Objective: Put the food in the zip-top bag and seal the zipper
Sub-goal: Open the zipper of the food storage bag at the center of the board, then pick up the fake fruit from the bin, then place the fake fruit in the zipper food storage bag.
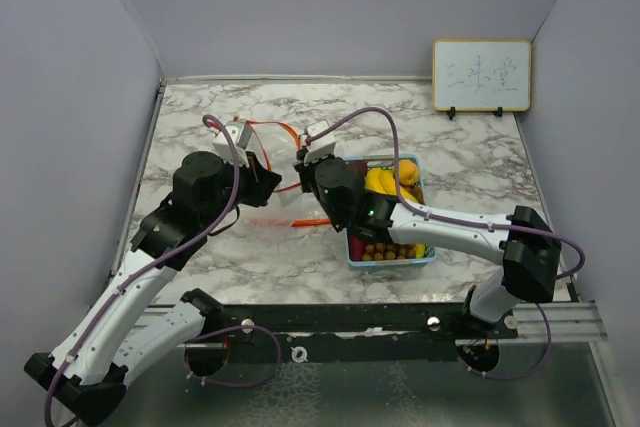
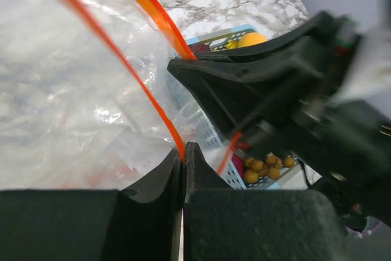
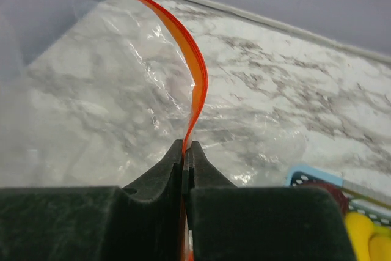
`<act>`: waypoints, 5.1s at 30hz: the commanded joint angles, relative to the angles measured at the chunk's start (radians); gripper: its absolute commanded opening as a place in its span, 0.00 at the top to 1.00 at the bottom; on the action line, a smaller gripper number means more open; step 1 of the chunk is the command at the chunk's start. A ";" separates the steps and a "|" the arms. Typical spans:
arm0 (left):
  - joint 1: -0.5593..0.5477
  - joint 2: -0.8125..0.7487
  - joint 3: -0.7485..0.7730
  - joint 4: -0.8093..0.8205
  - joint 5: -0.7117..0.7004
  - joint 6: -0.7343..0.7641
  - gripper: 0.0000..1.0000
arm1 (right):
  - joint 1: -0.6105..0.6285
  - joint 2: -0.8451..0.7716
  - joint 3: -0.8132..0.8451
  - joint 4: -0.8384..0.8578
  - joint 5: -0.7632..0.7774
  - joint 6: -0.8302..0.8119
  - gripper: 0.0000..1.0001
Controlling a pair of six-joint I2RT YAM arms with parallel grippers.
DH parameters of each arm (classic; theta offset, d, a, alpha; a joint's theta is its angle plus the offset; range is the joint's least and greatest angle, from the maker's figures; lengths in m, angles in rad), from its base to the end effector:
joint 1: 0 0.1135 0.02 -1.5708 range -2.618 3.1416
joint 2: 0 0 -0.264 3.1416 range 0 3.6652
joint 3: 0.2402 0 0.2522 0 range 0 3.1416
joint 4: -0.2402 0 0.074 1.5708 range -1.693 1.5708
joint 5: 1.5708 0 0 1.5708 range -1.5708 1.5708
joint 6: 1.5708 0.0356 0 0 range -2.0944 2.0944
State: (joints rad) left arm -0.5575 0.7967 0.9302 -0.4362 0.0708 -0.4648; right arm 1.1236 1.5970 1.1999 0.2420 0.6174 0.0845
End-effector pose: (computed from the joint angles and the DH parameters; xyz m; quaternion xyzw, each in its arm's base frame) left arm 0.1470 -0.0946 0.3617 0.0583 0.8033 -0.3145 0.5024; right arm 0.1820 0.3317 0.3221 -0.1879 0.7264 0.1619 0.6410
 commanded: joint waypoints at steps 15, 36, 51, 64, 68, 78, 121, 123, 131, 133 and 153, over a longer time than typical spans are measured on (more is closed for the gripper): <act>0.002 -0.016 0.079 -0.239 -0.060 0.174 1.00 | -0.112 -0.258 -0.257 -0.017 -0.430 0.041 0.28; 0.002 -0.023 0.024 -0.105 0.132 0.218 1.00 | -0.112 0.003 0.039 -0.236 -0.237 0.058 0.45; 0.001 0.009 0.160 -0.377 -0.385 0.203 1.00 | -0.228 -0.026 -0.163 -0.217 -0.155 0.172 0.59; 0.001 0.192 0.020 -0.105 -0.266 0.134 1.00 | -0.226 -0.177 -0.214 -0.097 -0.680 0.103 0.22; 0.002 0.202 0.018 -0.089 -0.258 0.141 1.00 | -0.226 -0.254 -0.205 -0.108 -0.646 0.139 0.07; 0.001 0.205 0.007 -0.059 -0.224 0.142 1.00 | -0.226 -0.407 -0.130 -0.747 -0.174 0.339 0.12; 0.001 0.175 -0.031 -0.032 -0.156 0.146 1.00 | -0.226 -0.598 -0.051 -1.053 -0.201 0.318 0.98; 0.001 0.173 -0.033 -0.033 -0.156 0.146 1.00 | -0.226 -0.604 0.011 -1.056 -0.278 0.285 0.98; 0.002 0.170 -0.034 -0.035 -0.154 0.146 1.00 | -0.226 -0.593 0.101 -1.018 -0.430 0.217 0.98; 0.002 0.169 -0.037 -0.032 -0.151 0.147 1.00 | -0.226 -0.609 0.077 -0.953 -0.490 0.209 0.98; 0.002 0.135 -0.038 -0.039 -0.088 0.135 1.00 | -0.226 -0.342 -0.054 -0.235 -0.801 0.151 0.98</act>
State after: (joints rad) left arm -0.5583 0.9745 0.8913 -0.4850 -0.0673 -0.3199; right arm 0.8955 1.2091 1.1496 -0.1490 -0.2134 0.2668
